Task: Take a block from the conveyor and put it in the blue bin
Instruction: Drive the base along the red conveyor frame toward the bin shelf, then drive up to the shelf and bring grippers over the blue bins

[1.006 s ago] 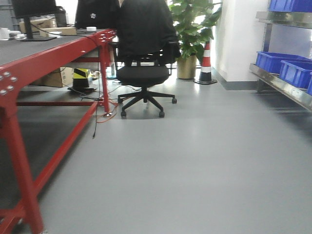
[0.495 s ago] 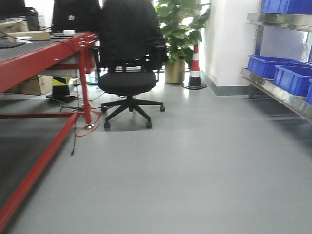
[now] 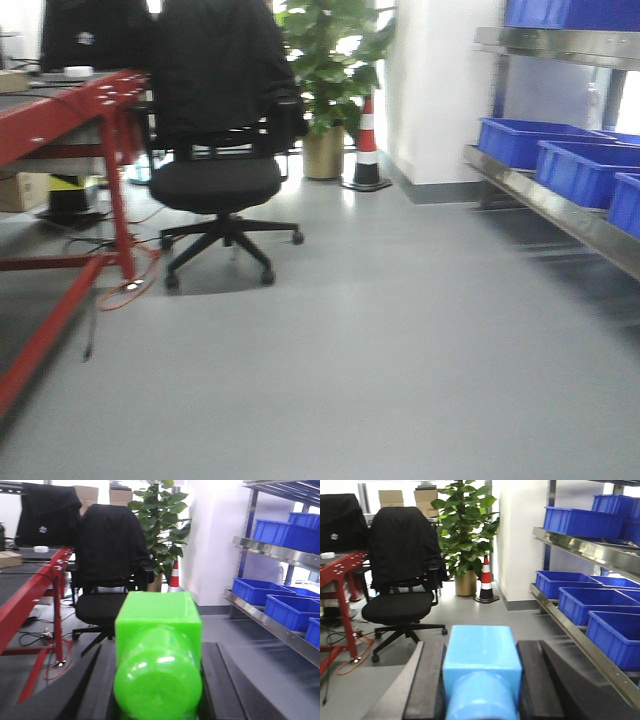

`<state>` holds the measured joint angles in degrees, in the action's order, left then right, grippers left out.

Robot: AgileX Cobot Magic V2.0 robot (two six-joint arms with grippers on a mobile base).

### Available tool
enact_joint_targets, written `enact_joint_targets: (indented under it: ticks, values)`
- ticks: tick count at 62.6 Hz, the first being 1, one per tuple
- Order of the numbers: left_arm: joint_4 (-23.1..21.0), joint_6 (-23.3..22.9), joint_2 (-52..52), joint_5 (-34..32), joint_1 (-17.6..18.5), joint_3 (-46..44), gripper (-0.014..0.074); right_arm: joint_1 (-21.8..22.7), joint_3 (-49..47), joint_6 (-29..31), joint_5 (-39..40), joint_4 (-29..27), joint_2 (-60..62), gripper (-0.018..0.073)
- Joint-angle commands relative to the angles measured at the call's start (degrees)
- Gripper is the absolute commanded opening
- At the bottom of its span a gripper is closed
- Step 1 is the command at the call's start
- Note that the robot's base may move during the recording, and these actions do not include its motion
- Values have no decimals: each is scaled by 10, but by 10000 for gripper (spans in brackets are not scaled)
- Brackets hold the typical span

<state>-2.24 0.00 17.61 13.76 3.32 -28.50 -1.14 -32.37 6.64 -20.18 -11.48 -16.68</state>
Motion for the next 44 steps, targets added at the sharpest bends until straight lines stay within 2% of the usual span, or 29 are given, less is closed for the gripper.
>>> enact_joint_targets:
  ticks: [1, 44]
  values:
    - [0, 0, -2, -11, 3, -1, -111, 0, -3, 3, 13, 0, 1, -162]
    - [0, 0, -2, -11, 3, -1, -111, 0, -3, 3, 13, 0, 1, -162]
